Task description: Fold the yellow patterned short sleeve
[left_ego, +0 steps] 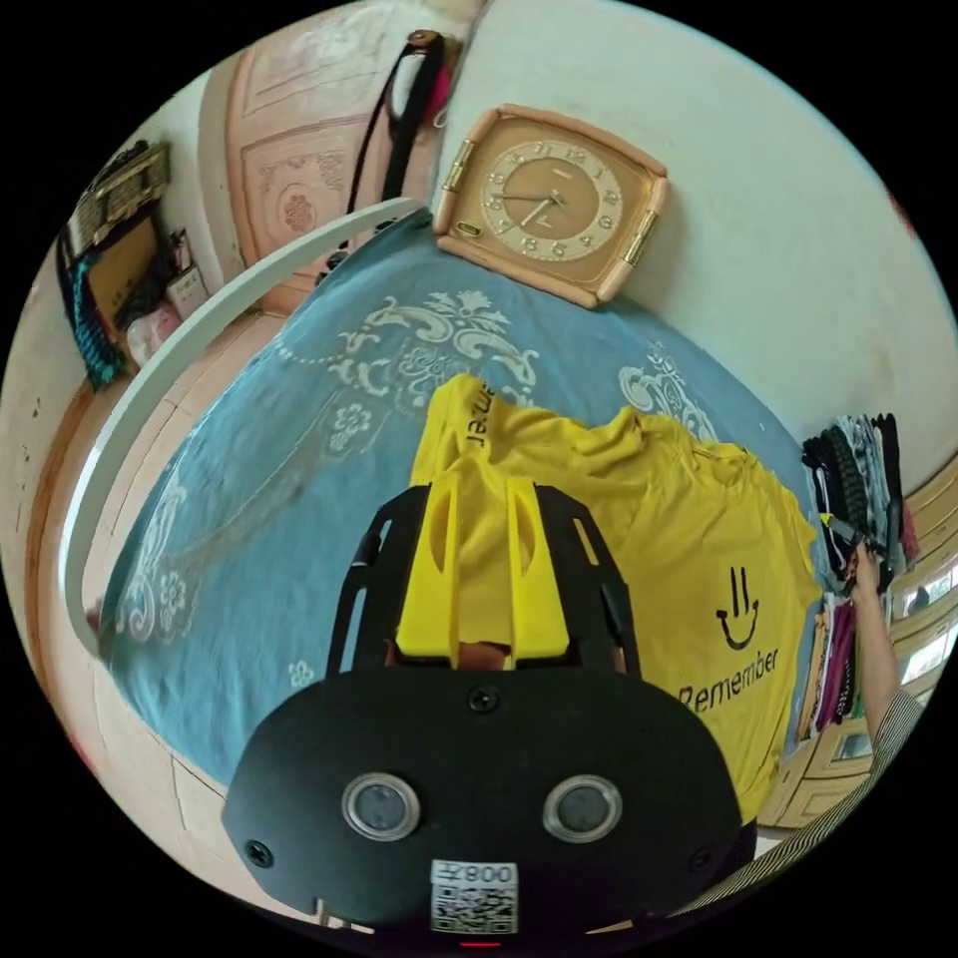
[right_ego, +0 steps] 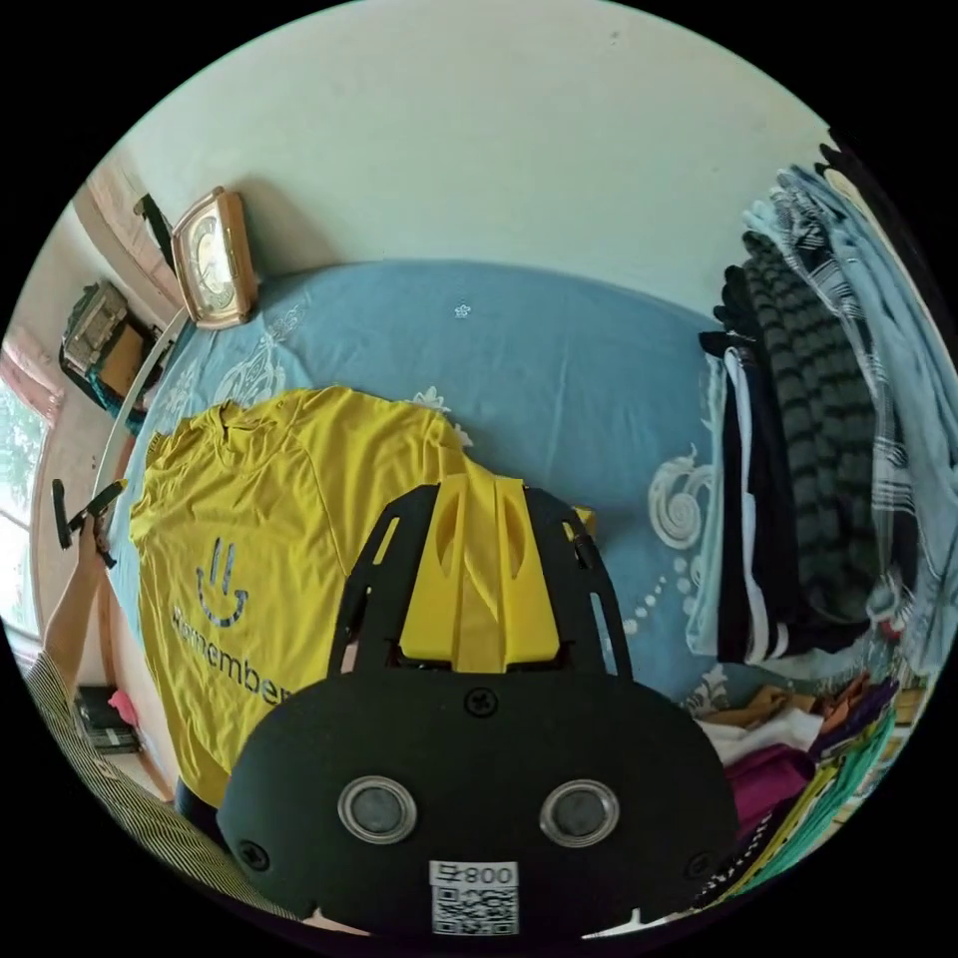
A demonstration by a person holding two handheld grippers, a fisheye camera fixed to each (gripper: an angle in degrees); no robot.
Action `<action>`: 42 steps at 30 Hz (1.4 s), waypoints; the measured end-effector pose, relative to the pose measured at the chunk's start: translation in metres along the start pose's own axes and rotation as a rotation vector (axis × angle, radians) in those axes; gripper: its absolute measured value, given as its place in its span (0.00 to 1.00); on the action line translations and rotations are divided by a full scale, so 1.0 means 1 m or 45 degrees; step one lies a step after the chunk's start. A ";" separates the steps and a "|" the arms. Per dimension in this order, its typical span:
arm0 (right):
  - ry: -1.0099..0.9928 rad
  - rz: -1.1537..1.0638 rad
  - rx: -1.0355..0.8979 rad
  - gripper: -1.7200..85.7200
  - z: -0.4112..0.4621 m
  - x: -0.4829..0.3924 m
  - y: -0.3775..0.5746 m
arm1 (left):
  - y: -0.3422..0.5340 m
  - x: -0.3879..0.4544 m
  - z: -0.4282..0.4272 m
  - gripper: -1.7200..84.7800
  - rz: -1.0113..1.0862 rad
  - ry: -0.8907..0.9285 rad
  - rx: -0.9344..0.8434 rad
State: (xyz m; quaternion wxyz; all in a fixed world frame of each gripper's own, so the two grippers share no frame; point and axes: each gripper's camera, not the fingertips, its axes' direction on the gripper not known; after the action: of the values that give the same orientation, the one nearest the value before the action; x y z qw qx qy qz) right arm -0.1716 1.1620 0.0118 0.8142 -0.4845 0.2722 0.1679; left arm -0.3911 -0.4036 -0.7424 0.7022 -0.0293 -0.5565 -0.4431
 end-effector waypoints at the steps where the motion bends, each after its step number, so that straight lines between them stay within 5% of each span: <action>1: -0.014 0.005 -0.016 0.09 0.006 0.001 -0.002 | -0.008 0.004 0.004 0.11 0.010 -0.009 -0.005; 9: 0.139 -0.024 -0.184 0.09 0.070 -0.001 0.002 | -0.079 0.024 0.070 0.08 -0.059 -0.234 -0.195; 18: 0.075 0.113 -0.025 0.03 0.026 0.046 0.019 | -0.091 0.013 0.024 0.04 -0.118 -0.218 0.053; 26: -0.080 0.403 -0.006 0.02 0.032 0.105 0.039 | -0.066 -0.016 0.039 0.09 -0.326 -0.138 0.050; 33: -0.235 0.043 0.169 0.07 0.013 0.012 0.026 | -0.069 0.067 0.036 0.12 0.102 0.155 0.202; 36: -0.310 -0.183 0.122 0.08 0.030 -0.061 -0.006 | -0.082 0.117 0.059 0.12 0.310 0.285 0.088; 42: -0.264 -0.443 -0.107 0.09 0.093 -0.157 -0.058 | -0.093 0.189 0.118 0.12 0.568 0.138 -0.124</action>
State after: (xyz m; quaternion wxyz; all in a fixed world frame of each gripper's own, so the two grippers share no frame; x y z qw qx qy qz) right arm -0.2392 1.2150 0.1834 0.8337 -0.5379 0.0919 0.0850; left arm -0.5441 -0.5083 -0.5872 0.8093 -0.1616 -0.4758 -0.3043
